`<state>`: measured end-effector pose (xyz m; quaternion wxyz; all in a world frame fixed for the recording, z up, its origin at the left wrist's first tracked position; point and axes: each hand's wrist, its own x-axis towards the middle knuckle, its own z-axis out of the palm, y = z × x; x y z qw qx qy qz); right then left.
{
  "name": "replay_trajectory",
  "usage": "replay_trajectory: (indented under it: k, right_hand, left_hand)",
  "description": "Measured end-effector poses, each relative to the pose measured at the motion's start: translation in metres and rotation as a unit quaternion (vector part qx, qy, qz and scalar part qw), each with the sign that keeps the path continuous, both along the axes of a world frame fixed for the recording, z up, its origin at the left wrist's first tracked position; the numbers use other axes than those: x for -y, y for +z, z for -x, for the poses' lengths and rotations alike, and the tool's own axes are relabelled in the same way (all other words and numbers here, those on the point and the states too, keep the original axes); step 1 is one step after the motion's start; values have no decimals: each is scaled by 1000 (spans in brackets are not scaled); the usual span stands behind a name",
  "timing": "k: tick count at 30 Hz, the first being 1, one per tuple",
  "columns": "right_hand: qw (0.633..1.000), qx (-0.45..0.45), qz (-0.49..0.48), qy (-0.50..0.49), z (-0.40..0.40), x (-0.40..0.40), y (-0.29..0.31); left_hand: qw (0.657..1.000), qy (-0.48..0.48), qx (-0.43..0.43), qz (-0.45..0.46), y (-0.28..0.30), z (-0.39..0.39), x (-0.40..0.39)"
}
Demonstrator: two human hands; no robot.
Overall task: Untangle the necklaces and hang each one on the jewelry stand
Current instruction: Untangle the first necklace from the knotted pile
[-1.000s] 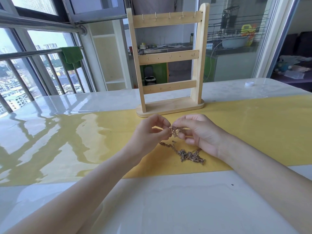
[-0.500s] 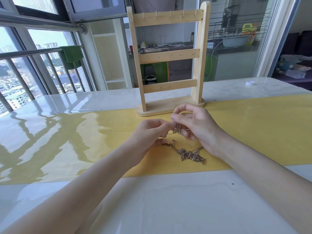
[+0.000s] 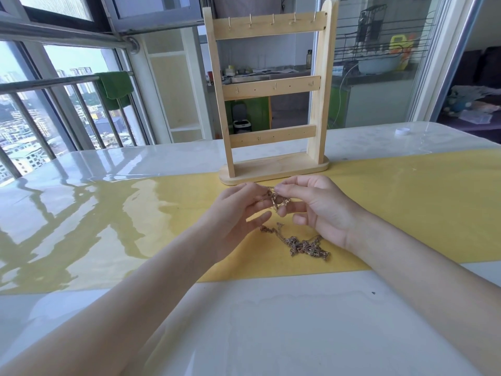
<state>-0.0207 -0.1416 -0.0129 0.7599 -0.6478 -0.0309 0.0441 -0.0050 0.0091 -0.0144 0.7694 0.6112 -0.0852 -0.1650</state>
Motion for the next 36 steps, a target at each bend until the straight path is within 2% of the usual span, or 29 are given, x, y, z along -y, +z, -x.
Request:
replay_trajectory:
  k: [4, 7, 9, 11, 14, 20, 22, 28, 33, 36]
  right_hand:
    - [998, 25, 15, -48, 0, -2, -2]
    - [991, 61, -21, -115, -3, 3, 1]
    - [990, 53, -44, -120, -5, 6, 3]
    - [993, 21, -66, -92, -5, 8, 2]
    - [997, -9, -66, -38, -6, 9, 1]
    - [999, -14, 52, 1, -3, 3, 0]
    - [998, -10, 59, -6, -3, 3, 0]
    - [996, 24, 84, -34, -1, 0, 0]
    - [995, 37, 63, -64, -2, -1, 2]
    - [995, 40, 62, -68, -2, -3, 0]
  left_hand:
    - [988, 18, 100, -118, -4, 1, 0]
    - [979, -4, 134, -154, -5, 3, 3]
    - [975, -8, 144, -169, -5, 4, 4]
    - [979, 8, 134, -154, -5, 3, 3]
    - [992, 47, 81, -83, -4, -1, -1]
    - [997, 70, 43, -8, -2, 0, -2]
    - [996, 65, 58, -5, -2, 1, -1]
    - [986, 77, 122, -87, -3, 4, 2]
    - [989, 100, 74, -75, -5, 1, 1]
    - [995, 98, 12, -14, -2, 0, 1]
